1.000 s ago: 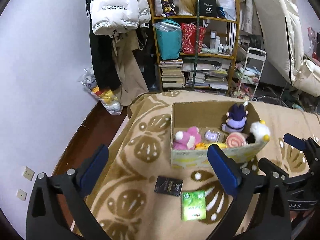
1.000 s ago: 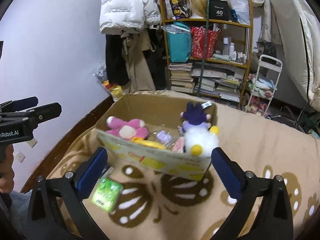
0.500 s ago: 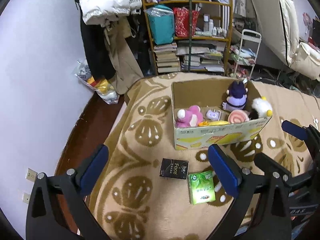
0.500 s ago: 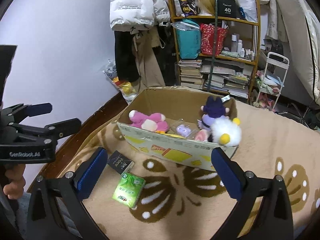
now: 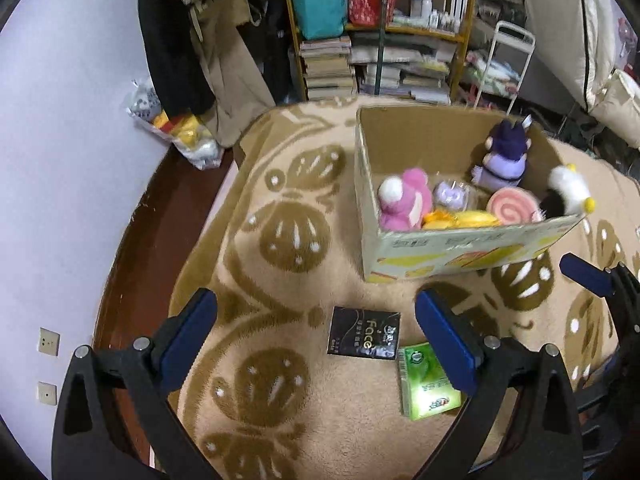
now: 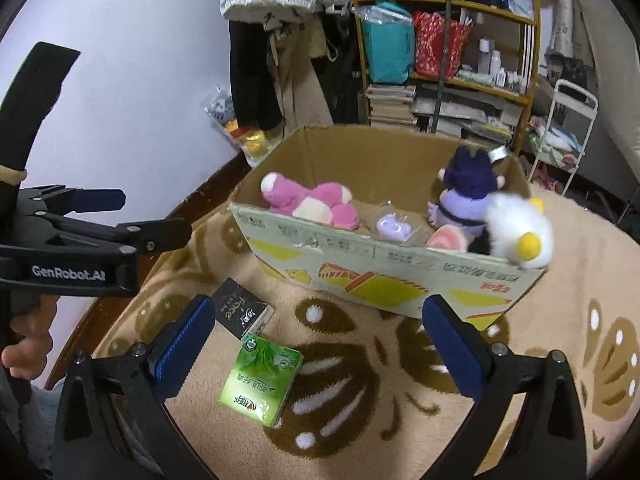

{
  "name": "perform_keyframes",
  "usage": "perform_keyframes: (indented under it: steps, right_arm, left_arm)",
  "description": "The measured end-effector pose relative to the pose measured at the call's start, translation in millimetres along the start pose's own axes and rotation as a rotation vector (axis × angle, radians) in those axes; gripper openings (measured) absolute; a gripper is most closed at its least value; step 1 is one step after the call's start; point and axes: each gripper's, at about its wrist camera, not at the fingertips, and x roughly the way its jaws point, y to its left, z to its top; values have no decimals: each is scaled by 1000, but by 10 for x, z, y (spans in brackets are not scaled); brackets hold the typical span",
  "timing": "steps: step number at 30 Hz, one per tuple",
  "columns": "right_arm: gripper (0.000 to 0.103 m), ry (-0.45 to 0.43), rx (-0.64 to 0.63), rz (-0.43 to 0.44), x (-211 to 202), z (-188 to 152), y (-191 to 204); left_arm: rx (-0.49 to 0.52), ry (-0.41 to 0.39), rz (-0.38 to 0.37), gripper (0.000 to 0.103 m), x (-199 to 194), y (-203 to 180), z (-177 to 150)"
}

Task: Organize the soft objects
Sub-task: 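Move left tool to the black Face tissue pack while right tool approaches the green tissue pack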

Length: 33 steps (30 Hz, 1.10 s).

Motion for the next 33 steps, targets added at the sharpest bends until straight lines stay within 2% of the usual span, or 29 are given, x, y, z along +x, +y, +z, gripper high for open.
perform_keyframes:
  steps: [4, 10, 16, 29, 33]
  right_arm:
    - [103, 37, -11, 14, 147, -23, 27]
    - [103, 87, -16, 45, 289, -98, 71]
    - [103, 109, -36, 60, 374, -145, 122]
    - [103, 191, -57, 66, 660, -295, 216]
    - [103, 231, -28, 81, 776, -339, 187]
  left_arm:
    - [11, 66, -17, 98, 262, -38, -27]
    - [15, 123, -21, 98, 506, -80, -58]
    - [55, 160, -10, 98, 637, -163, -90]
    - [61, 258, -31, 98, 934, -206, -202]
    - [61, 275, -35, 98, 994, -234, -224]
